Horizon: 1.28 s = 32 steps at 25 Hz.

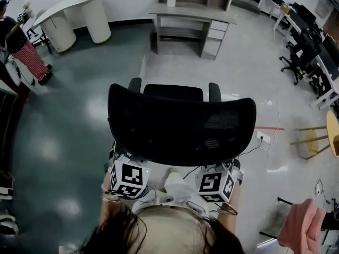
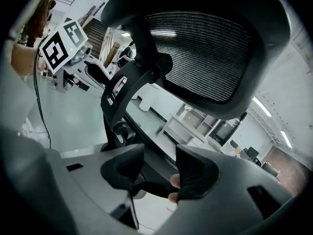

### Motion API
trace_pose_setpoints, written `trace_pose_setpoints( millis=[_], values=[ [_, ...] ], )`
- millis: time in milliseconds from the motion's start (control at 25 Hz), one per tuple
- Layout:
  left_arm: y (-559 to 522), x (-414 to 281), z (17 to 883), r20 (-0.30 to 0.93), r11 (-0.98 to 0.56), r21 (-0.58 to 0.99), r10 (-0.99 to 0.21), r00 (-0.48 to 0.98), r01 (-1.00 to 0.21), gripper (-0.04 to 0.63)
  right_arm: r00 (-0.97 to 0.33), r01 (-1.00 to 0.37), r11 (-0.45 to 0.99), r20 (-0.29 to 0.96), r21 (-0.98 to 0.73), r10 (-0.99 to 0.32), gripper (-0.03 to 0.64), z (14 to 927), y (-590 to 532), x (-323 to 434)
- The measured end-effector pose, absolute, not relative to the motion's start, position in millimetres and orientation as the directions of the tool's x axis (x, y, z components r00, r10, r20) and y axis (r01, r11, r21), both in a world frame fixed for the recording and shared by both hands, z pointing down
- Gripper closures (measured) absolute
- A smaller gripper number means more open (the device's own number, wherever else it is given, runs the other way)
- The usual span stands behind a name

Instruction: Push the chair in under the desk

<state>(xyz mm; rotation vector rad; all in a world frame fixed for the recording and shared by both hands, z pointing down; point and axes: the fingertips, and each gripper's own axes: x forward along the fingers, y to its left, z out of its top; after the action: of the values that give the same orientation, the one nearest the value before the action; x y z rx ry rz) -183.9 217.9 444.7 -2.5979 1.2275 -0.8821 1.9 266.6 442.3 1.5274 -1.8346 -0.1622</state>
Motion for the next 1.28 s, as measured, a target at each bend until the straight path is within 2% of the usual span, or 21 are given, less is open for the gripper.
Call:
trace_pose_setpoints(
  millis=[440, 880, 1280],
  values=[
    [208.1, -180.6, 445.1, 0.443, -0.66, -0.359, -0.743, 0.501, -0.66, 0.399, -0.037, -0.772, 0.33, 0.48, 0.544, -0.876, 0.393, 453.9, 252.0, -1.7],
    [200.3, -179.4, 447.4, 0.454, -0.681, -0.365, -0.726, 0.517, -0.635, 0.397, -0.097, -0.776, 0.399, 0.533, 0.488, -0.841, 0.41, 461.7, 246.2, -3.4],
    [188.8, -180.2, 449.3, 0.451, -0.676, -0.374, -0.731, 0.512, -0.635, 0.397, -0.103, -0.786, 0.39, 0.52, 0.48, -0.848, 0.41, 460.0, 235.1, -4.5]
  ],
)
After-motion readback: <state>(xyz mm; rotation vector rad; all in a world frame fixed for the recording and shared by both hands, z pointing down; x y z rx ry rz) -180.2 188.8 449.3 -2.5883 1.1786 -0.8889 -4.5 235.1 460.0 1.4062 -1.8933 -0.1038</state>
